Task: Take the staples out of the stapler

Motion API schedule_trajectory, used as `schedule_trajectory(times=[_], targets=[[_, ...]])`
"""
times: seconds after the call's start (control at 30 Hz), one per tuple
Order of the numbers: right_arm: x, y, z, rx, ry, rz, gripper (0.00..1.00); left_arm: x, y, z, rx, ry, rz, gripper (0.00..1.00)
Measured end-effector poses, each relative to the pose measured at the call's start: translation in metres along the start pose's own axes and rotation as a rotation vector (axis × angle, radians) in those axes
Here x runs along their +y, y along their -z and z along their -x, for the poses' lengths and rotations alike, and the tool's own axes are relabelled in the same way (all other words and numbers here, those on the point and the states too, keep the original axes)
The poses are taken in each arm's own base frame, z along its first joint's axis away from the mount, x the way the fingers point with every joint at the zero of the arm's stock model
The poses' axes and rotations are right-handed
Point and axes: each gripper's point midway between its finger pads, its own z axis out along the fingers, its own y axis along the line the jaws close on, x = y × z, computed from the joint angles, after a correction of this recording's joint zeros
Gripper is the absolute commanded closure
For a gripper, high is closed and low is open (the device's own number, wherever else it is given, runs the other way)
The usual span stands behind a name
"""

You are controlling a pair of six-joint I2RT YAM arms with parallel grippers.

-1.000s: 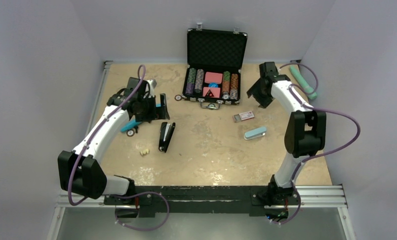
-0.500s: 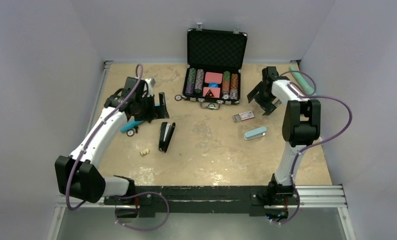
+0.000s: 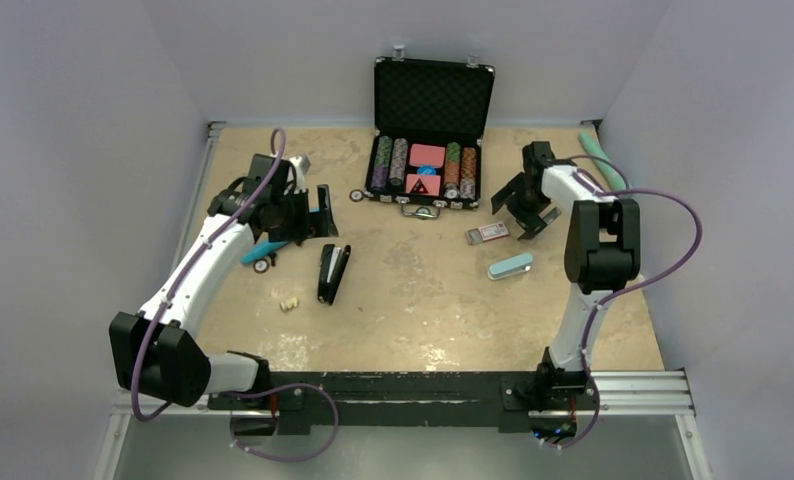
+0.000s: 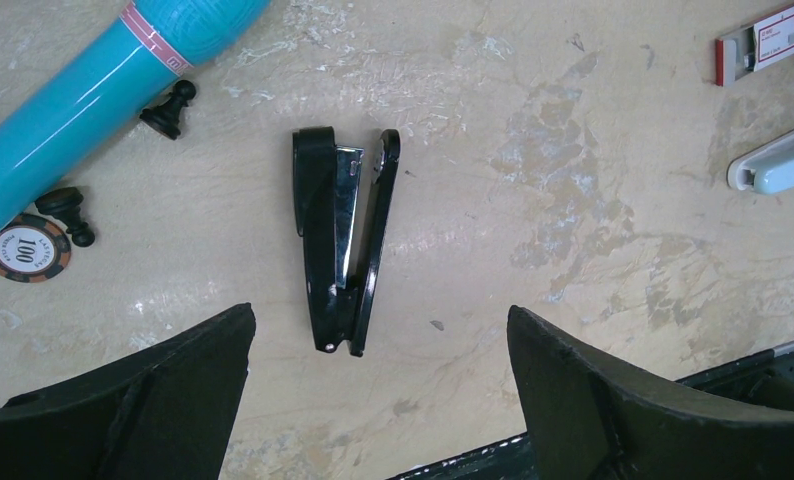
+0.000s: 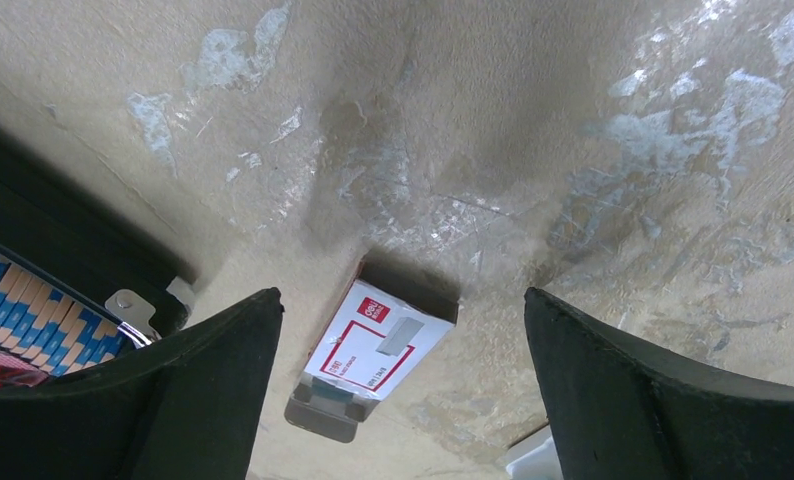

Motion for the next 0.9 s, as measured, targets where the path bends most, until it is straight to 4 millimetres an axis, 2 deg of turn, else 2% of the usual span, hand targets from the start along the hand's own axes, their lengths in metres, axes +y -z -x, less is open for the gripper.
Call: schedule_trajectory(times=[0.2,0.4,0.9], targets=[[0.002,-0.001,-0.006,0.008,-0.003,-0.002,0.16,0.0,0.0,0.0,-0.001,0.0,0.002,0.01],[0.004,-0.005,-0.012,0.016,0.004,-0.009,0.2,0.002,0.0,0.001,-0.004,-0.001,0.01,0.01],[0.007,-0.007,-0.02,0.005,0.041,-0.038,0.58,0.003,0.0,0.001,-0.005,-0.004,0.016,0.01]])
